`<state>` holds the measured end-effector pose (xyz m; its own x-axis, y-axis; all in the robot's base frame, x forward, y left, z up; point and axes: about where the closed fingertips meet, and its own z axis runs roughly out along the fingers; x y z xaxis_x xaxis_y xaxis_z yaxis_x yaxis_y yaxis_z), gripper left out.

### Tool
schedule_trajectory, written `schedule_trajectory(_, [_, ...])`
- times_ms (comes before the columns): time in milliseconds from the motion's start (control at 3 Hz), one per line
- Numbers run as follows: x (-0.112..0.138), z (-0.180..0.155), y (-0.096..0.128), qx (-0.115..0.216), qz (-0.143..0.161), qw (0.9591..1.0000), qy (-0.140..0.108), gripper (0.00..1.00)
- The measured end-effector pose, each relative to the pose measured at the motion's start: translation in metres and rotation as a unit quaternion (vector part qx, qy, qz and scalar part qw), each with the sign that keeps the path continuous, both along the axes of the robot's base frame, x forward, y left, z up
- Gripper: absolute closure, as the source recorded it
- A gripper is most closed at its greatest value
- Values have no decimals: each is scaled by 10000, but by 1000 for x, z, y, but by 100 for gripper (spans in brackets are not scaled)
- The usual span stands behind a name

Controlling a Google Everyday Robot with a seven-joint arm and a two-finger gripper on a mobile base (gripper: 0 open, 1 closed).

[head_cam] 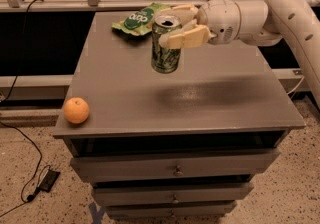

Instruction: Place green can upright

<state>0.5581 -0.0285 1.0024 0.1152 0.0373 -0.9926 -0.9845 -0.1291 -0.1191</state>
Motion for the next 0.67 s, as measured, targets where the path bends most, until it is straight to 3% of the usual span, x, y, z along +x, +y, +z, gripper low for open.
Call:
schedule_trajectory(333, [3,-10,-13,-59,-138,9981,-606,100])
schedule_trajectory(667, [5,-27,-35,-56,-547,9955,-767,100])
